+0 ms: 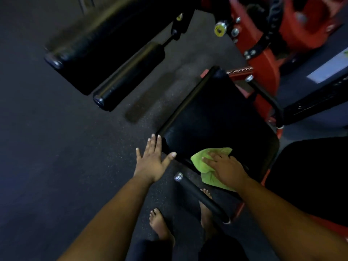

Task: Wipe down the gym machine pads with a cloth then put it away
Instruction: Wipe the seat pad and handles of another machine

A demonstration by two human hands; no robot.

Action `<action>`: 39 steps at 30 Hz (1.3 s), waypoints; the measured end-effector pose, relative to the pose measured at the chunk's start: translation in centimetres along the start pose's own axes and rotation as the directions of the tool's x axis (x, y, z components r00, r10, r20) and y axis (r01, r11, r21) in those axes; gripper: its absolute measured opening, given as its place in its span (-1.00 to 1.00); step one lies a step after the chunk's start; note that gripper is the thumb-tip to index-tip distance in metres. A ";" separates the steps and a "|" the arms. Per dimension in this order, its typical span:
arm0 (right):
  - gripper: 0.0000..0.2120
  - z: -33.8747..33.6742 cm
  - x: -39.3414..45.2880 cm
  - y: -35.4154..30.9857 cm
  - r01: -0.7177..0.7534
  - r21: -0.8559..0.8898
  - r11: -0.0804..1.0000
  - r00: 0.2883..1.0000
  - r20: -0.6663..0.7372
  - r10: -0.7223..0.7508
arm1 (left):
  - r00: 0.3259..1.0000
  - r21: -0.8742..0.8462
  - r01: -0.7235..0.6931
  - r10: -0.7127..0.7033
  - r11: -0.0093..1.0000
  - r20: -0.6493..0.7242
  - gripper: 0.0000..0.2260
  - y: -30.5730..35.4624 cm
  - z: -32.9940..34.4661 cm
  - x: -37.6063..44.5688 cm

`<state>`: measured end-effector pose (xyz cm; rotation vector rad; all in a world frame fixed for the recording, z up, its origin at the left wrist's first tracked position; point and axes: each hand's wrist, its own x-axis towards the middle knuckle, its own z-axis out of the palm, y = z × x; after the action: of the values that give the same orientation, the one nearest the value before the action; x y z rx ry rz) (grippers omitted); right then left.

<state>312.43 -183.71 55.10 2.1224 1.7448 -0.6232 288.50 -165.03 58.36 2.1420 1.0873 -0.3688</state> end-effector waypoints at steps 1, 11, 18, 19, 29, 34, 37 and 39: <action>-0.40 -1.2 -1.5 -0.2 -0.080 0.077 0.994 0.997 0.030 0.077 | 0.999 -0.022 0.008 -0.007 1.000 0.033 -0.12 0.9 -0.3 -1.1; -0.38 -12.9 -16.8 -7.7 -0.069 0.622 0.780 0.824 -0.405 0.396 | 0.921 -0.744 0.110 0.214 0.659 0.326 -0.29 15.2 -3.4 -12.9; -0.17 -14.5 -25.1 -5.6 -0.146 0.637 0.757 0.794 -0.381 0.474 | 0.873 -0.779 -0.129 0.443 0.613 0.204 -0.66 23.5 -4.2 -17.0; -0.13 -14.3 -26.1 -4.9 -0.142 0.645 0.751 0.807 -0.364 0.465 | 0.864 -0.771 -0.151 0.462 0.619 0.202 -0.69 24.1 -4.2 -17.2; -0.29 -14.9 -33.3 0.5 0.116 0.912 0.393 0.721 -0.349 0.599 | 0.709 -0.561 -0.381 0.621 0.735 0.333 -0.71 31.0 -7.0 -18.0; -0.67 -16.0 -34.7 0.4 0.207 0.951 0.229 0.539 -0.306 0.785 | 0.621 -0.494 -0.526 0.709 0.693 0.333 -0.73 33.5 -8.2 -16.1; -0.78 -17.4 -35.6 0.3 0.116 0.969 0.217 0.378 -0.245 0.893 | 0.572 -0.351 -0.699 0.781 0.624 0.250 -0.68 34.6 -9.4 -13.8; -0.78 -18.5 -36.2 0.2 0.008 0.977 0.211 0.295 -0.204 0.934 | 0.526 -0.269 -0.768 0.812 0.581 0.253 -0.72 35.5 -9.8 -12.5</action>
<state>309.28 -204.71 89.74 4.1230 0.3327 -0.1961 308.43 -180.06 88.16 2.0937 -0.1509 -0.2099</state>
